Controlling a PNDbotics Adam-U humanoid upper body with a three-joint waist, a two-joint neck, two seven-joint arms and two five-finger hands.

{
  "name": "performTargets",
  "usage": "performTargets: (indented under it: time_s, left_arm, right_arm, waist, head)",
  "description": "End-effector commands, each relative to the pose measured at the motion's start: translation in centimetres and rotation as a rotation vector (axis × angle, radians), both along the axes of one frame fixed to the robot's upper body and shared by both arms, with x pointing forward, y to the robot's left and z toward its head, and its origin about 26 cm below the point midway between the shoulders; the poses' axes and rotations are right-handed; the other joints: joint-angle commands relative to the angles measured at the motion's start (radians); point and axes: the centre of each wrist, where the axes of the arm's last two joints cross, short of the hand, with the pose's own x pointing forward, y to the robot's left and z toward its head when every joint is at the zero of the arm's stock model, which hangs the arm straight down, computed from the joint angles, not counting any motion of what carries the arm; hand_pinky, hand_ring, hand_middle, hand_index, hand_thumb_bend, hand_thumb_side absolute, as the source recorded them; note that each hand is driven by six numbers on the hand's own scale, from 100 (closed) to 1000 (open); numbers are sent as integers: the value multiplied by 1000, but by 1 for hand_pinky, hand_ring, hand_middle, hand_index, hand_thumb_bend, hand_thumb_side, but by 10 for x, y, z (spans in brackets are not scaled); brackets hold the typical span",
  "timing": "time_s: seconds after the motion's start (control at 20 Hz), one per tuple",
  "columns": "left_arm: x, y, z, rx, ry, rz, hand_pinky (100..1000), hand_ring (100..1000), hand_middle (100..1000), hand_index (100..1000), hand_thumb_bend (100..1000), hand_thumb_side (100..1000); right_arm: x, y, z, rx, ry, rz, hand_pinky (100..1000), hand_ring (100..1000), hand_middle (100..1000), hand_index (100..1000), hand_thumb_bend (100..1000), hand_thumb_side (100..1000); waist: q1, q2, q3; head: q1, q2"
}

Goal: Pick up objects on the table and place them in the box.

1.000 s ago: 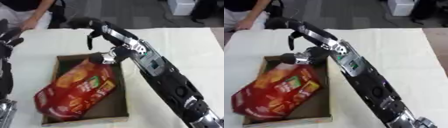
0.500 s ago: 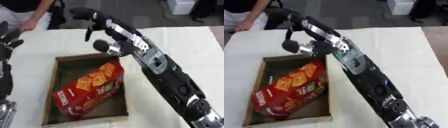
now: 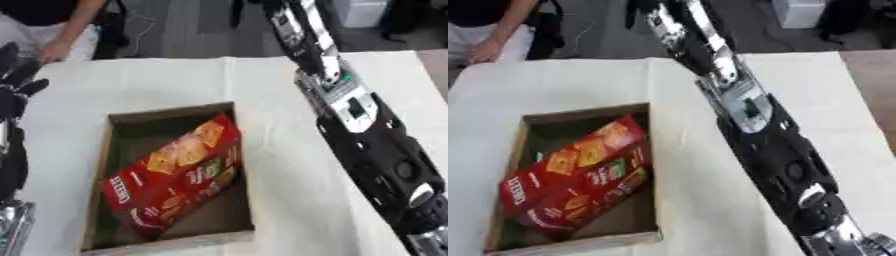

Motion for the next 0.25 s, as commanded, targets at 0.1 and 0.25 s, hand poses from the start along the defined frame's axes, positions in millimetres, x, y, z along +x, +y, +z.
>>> performTargets:
  time_s: [0.1,0.25]
  left_arm:
    - [1,3,10,23,-34,1,796,877,933,925,100,1000]
    - [4,1,17,31,-55,-12,784,877,934,924,100,1000]
  right_arm:
    - [-12,-31,25,104,-54,-108,458,842,848,875,100,778]
    - [-19,-54,28,179,-60,-182,479,845,851,878,100,763]
  waist:
    - [3,-22,-20]
    - [1,-22,-40]
  head:
    - [28,-5]
    - [57,-13]
